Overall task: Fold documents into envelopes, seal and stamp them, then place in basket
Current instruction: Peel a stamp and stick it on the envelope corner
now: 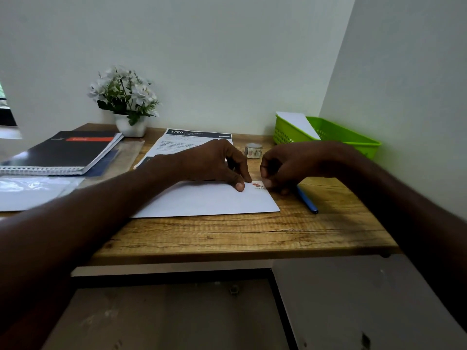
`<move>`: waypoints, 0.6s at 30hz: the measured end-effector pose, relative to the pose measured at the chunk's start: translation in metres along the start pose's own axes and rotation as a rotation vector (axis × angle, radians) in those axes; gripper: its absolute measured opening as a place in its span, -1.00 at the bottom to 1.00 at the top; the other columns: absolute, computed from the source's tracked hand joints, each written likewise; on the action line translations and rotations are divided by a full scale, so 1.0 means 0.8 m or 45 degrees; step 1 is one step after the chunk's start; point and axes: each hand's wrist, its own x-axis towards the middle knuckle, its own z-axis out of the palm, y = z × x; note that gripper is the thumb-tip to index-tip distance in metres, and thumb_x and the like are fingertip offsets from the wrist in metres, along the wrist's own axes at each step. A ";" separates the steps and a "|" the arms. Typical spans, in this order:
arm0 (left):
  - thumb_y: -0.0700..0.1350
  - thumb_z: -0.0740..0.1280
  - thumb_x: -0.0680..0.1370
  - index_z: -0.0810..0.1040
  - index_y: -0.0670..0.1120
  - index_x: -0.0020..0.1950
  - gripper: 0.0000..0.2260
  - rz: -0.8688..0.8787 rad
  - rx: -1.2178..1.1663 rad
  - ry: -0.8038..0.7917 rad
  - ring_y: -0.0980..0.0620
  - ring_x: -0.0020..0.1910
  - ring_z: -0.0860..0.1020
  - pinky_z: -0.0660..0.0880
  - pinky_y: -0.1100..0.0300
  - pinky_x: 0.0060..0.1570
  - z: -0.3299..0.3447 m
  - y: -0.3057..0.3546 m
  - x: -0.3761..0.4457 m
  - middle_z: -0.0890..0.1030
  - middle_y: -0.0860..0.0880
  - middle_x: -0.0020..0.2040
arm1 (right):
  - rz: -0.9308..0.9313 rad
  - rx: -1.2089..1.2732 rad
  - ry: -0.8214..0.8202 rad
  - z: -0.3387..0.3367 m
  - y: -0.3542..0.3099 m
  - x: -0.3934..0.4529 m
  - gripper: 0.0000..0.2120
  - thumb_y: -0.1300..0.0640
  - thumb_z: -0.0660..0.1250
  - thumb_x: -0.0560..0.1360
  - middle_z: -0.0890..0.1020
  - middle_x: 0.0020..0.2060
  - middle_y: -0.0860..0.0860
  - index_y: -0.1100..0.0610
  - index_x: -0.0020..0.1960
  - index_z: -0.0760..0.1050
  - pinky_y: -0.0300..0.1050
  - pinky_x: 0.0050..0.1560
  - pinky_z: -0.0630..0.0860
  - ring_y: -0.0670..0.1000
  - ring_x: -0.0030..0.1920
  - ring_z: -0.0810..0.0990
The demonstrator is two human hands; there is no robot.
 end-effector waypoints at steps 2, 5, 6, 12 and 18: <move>-0.07 0.64 0.39 0.76 -0.03 -0.05 -0.82 0.020 0.012 -0.003 -0.17 -0.05 0.61 0.53 -0.07 0.05 0.000 0.000 0.000 0.73 -0.08 -0.12 | 0.062 0.050 0.069 0.002 -0.004 0.005 -0.91 0.17 0.39 0.62 0.68 -0.06 0.13 0.16 0.09 0.54 -0.15 -0.25 0.63 0.02 -0.25 0.68; -0.08 0.63 0.40 0.76 -0.07 -0.05 -0.82 0.031 0.016 -0.011 -0.18 -0.05 0.60 0.51 -0.03 0.01 0.000 0.001 0.001 0.72 -0.09 -0.12 | 0.099 -0.017 0.188 0.011 -0.009 0.020 -0.75 0.04 0.47 0.55 0.69 -0.17 0.15 0.22 0.07 0.57 -0.15 -0.37 0.63 0.03 -0.36 0.66; -0.08 0.63 0.40 0.76 -0.07 -0.05 -0.82 0.035 0.019 -0.013 -0.18 -0.05 0.60 0.51 -0.02 0.01 0.000 0.000 0.001 0.72 -0.09 -0.11 | 0.110 -0.035 0.210 0.013 -0.010 0.024 -0.74 0.04 0.50 0.53 0.68 -0.20 0.15 0.23 0.04 0.58 -0.16 -0.42 0.60 0.03 -0.39 0.65; -0.09 0.62 0.43 0.75 -0.08 -0.03 -0.83 0.040 0.020 -0.043 -0.16 -0.03 0.61 0.51 0.00 0.04 -0.002 0.001 0.000 0.72 -0.08 -0.11 | 0.173 -0.028 0.286 0.019 -0.010 0.032 -0.91 0.19 0.37 0.62 0.65 -0.25 0.12 0.21 0.06 0.56 -0.15 -0.41 0.62 0.03 -0.41 0.63; -0.07 0.61 0.43 0.75 -0.06 -0.03 -0.83 0.030 0.056 -0.047 -0.11 -0.01 0.63 0.51 0.01 0.07 -0.002 0.000 0.000 0.73 -0.03 -0.10 | 0.129 0.024 0.221 0.014 -0.007 0.023 -0.81 0.13 0.44 0.59 0.69 -0.12 0.18 0.24 0.10 0.58 -0.05 -0.19 0.70 0.08 -0.25 0.68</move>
